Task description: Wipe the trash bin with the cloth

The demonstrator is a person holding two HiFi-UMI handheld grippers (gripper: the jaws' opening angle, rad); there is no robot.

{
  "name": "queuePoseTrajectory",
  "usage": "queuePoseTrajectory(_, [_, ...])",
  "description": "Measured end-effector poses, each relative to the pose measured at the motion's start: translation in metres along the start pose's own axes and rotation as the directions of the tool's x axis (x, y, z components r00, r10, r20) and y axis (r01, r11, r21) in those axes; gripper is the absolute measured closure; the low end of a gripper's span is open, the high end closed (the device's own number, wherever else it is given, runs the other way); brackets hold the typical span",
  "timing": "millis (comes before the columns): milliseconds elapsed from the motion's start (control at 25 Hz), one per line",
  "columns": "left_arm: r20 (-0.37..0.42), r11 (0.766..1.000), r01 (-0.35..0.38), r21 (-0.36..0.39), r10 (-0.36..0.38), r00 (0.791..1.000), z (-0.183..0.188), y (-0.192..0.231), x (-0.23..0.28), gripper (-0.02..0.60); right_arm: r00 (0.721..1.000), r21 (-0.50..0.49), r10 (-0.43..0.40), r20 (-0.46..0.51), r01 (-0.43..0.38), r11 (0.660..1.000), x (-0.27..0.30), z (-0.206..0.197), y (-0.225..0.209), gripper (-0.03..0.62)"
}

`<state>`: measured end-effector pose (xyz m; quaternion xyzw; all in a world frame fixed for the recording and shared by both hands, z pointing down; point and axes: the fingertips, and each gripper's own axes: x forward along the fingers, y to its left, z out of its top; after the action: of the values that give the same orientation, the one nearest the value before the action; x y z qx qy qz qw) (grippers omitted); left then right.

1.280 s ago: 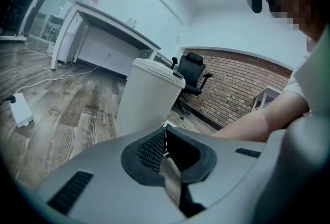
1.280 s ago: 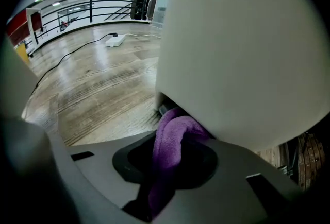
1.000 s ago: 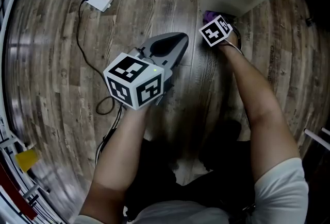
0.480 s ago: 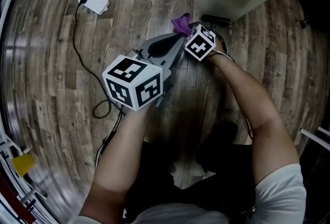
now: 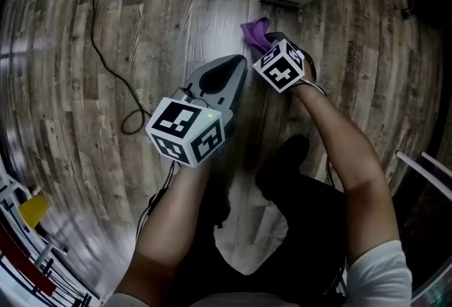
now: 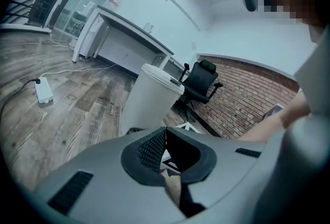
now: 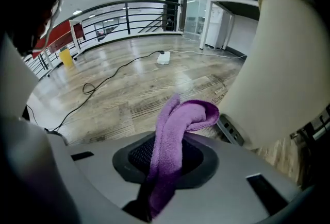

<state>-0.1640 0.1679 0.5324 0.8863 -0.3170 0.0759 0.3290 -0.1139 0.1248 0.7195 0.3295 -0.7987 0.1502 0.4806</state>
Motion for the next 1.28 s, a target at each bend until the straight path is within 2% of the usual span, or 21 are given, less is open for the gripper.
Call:
queuePoseTrajectory(160, [-0.012, 0.996, -0.036, -0.087, 0.035, 0.999, -0.015, -0.031, -0.032, 0.578, 0.997, -0.051, 0.025, -0.075, -0.029, 0.998, -0.058, -0.014, 0.015, 0.517])
queuePoseTrajectory(280, [-0.071, 0.992, -0.037, -0.124, 0.028, 0.997, -0.014, -0.06, -0.058, 0.578, 0.993, -0.073, 0.025, -0.117, -0.034, 0.997, -0.106, -0.014, 0.015, 0.519])
queuePoseTrajectory(480, [-0.137, 0.989, -0.042, -0.139, 0.023, 0.99, 0.026, -0.101, -0.106, 0.578, 0.985, -0.042, 0.058, -0.163, -0.066, 0.997, -0.178, -0.001, 0.027, 0.519])
queuePoseTrajectory(680, [-0.167, 0.985, -0.057, -0.164, 0.029, 0.986, 0.063, -0.135, -0.12, 0.578, 0.975, -0.023, 0.102, -0.198, -0.109, 0.994, -0.23, 0.001, 0.022, 0.519])
queuePoseTrajectory(960, [-0.188, 0.963, -0.152, -0.225, 0.11, 0.976, 0.088, -0.146, -0.11, 0.578, 0.949, -0.091, 0.166, -0.267, -0.197, 0.976, -0.267, -0.006, -0.016, 0.519])
queuePoseTrajectory(1080, [-0.171, 0.944, -0.198, -0.264, 0.156, 0.973, 0.1, -0.142, -0.102, 0.578, 0.939, -0.12, 0.187, -0.288, -0.229, 0.966, -0.274, -0.001, -0.03, 0.517])
queuePoseTrajectory(1280, [-0.119, 0.923, -0.22, -0.317, 0.192, 0.974, 0.123, -0.124, -0.077, 0.578, 0.926, -0.144, 0.214, -0.311, -0.269, 0.952, -0.268, 0.014, -0.044, 0.517])
